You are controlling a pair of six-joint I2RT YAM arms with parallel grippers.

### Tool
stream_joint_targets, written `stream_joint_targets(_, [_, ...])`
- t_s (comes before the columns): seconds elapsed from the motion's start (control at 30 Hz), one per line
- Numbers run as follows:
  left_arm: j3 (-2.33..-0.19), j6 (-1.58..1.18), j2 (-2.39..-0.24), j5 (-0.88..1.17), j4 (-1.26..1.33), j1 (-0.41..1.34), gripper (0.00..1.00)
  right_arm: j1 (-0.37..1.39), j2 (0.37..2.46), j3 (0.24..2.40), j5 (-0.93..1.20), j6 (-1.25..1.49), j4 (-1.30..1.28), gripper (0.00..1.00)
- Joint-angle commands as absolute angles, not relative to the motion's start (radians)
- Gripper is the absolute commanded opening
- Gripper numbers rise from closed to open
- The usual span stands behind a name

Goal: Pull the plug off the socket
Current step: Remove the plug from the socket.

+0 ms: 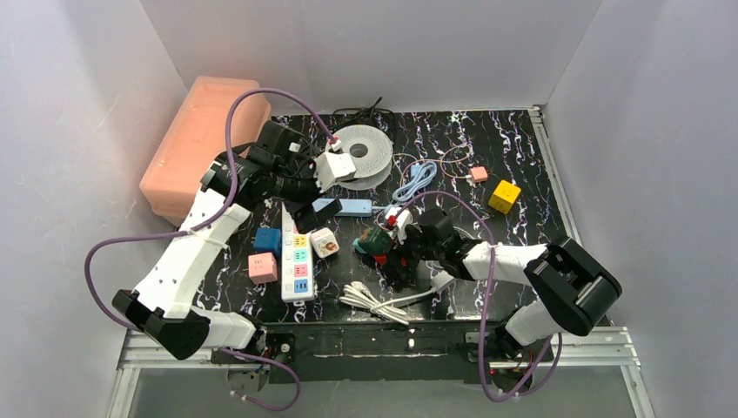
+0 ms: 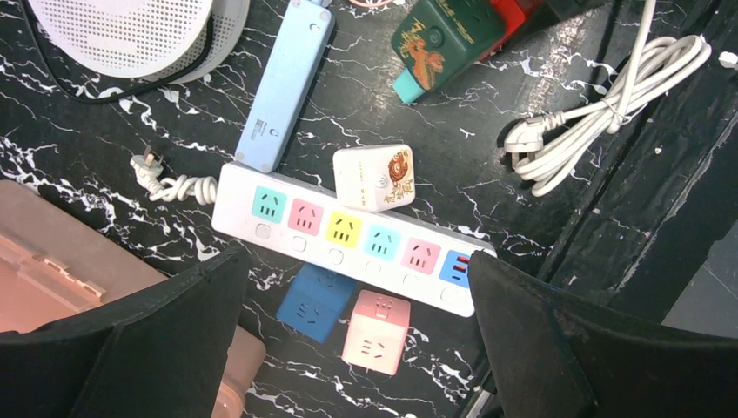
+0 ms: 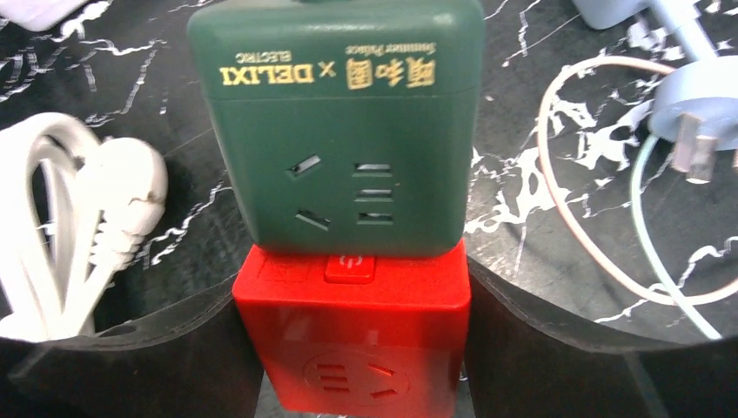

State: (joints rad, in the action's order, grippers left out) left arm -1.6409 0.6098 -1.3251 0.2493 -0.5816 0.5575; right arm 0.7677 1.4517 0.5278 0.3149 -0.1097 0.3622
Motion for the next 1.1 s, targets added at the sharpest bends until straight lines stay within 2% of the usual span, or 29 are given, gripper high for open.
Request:
stream_joint_targets(0.0, [-1.608,0.614,-1.28,0.296,-0.644,0.551,0.98,0.796,1.47,0.496,0.24,-0.108,0.563,0.66])
stream_joint_targets(0.07, [-1.601,0.612,-1.275,0.313,-0.645,0.552,0.98,0.807,1.478,0.464,0.213,-0.093,0.657,0.44])
stream_joint_targets(0.13, [-1.596,0.607,-1.272,0.332,-0.644,0.552,0.98,0.822,1.483,0.434,0.202,-0.078,0.723,0.31])
stream_joint_targets(0.33, [-1.592,0.609,-1.274,0.364,-0.669,0.552,0.98,0.882,1.419,0.39,0.145,-0.071,0.839,0.17])
stream_joint_targets(0.47, [-1.622,0.601,-1.283,0.38,-0.689,0.552,0.98,0.906,1.3,0.397,0.138,-0.074,0.822,0.01])
stream_joint_targets(0.63, [-1.659,0.58,-1.261,0.49,-0.718,0.552,0.98,0.907,1.118,0.431,0.155,-0.078,0.738,0.01])
stream_joint_targets(0.87, [-1.678,0.548,-1.216,0.772,-0.731,0.552,0.98,0.934,0.912,0.507,0.149,-0.152,0.516,0.01])
stream_joint_targets(0.97, [-1.63,0.474,-1.193,0.85,-0.652,0.552,0.98,0.947,0.87,0.537,0.138,-0.19,0.442,0.01])
stream_joint_targets(1.07, [-1.516,0.386,-1.12,0.933,-0.446,0.552,0.98,0.963,0.843,0.559,0.126,-0.21,0.394,0.01])
